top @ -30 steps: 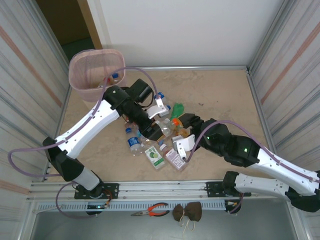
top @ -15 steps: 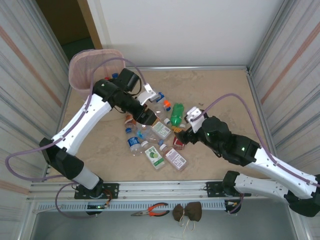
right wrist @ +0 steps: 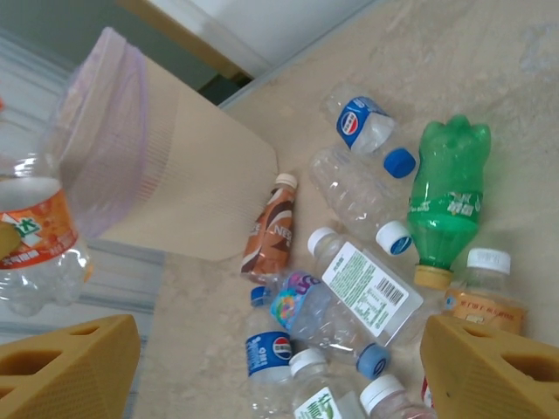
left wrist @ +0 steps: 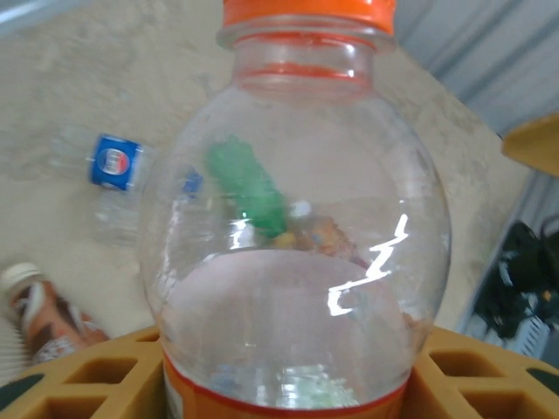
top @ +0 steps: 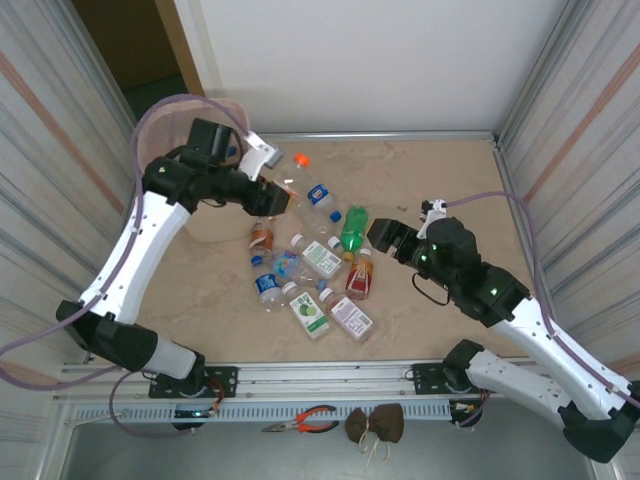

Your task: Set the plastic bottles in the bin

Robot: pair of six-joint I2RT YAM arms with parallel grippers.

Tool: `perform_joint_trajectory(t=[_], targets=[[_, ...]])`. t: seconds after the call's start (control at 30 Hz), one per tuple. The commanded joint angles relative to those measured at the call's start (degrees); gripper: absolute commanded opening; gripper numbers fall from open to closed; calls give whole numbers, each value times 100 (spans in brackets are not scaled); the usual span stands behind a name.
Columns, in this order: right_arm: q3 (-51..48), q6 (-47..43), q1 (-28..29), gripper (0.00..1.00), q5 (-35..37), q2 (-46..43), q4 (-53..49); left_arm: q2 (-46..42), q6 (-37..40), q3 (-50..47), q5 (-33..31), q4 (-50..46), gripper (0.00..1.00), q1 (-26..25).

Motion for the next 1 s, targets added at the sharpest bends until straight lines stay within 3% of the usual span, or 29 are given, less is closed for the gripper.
perform_joint_trajectory(t=[0.0,0.23,0.37,0.57,0.97], targets=[[327,398,-71,82,-389,74,-176,-84,-237,372,30,358,54,527],[387,288,-75,81,-376,164,-177,311,-439,1234,318,258,52,1704],[378,261,-79,81,-345,168,-181,588,-450,1620,168,68,52,2262],[404,230,-78,80,-441,259,-199,1135,-380,2076,-1244,-406,52,2574],[426,65,-83,80,-342,252,-441,1699,-423,1866,-3147,-779,56,2527]])
